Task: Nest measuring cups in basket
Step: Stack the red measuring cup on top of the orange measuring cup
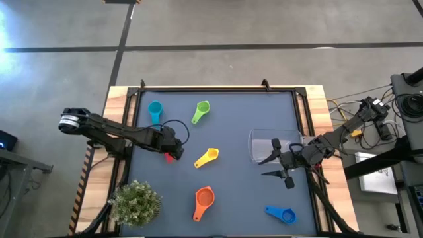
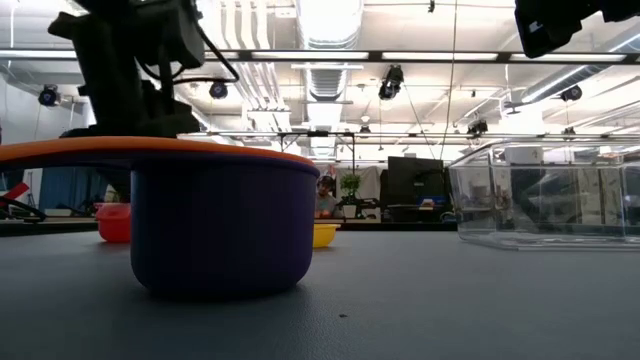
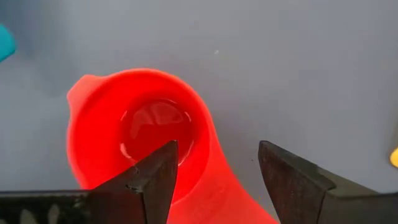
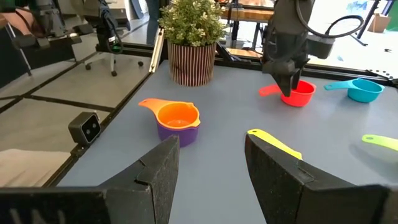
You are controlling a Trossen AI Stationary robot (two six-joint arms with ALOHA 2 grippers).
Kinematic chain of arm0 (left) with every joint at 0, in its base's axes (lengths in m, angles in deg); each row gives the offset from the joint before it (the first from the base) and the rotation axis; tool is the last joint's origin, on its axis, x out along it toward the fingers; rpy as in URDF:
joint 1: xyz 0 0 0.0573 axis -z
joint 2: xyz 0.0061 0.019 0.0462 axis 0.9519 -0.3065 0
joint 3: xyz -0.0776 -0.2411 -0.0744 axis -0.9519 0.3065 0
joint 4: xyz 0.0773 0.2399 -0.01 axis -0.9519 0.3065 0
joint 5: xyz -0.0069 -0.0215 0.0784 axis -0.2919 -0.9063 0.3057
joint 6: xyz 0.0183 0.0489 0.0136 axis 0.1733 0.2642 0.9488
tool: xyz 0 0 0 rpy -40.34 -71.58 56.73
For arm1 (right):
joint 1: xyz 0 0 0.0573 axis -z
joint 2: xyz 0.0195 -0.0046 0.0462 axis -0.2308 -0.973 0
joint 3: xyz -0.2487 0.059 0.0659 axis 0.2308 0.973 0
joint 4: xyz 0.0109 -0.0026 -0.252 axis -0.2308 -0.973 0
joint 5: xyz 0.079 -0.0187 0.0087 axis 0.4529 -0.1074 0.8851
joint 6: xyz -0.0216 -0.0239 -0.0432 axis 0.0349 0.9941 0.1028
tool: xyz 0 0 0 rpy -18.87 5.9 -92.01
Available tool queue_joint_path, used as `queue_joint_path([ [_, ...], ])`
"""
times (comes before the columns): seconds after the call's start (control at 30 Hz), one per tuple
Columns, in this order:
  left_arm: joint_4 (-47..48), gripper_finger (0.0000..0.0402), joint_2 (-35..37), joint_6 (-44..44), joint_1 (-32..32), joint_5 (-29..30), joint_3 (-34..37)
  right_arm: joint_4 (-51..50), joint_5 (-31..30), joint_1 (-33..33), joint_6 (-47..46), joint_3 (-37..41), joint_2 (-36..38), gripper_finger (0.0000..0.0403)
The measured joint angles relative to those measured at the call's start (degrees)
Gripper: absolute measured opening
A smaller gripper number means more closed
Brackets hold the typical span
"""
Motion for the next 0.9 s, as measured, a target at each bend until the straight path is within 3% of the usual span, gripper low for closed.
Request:
queue_joint_path([
  [0.13, -0.8, 0.0201, -2.6, 0.3, -0.4, 0.0, 0.0, 0.0, 0.0, 0.0, 0.0, 0.0, 0.0, 0.0171],
  [0.23, -1.1, 0.0177, -4.4, 0.5, -0.5, -0.1, 0.0, 0.0, 0.0, 0.0, 0.0, 0.0, 0.0, 0.0171],
  [0.5, -4.7, 0.0020, -5.8, 7.5, -0.4, -3.3, -0.2, 0.0, 0.0, 0.0, 0.0, 0.1, 0.0, 0.0171],
  [0.67, -1.0, 0.0010, -5.1, 11.5, 0.3, -3.6, -5.3, -0.1, 0.0, 0.0, 0.0, 0.1, 0.0, 0.0171],
  [0.9, 0.1, 0.0002, -6.8, 18.6, 5.8, -4.0, -22.0, -0.3, 0.0, 0.0, 0.4, 0.1, 0.0, 0.0171],
])
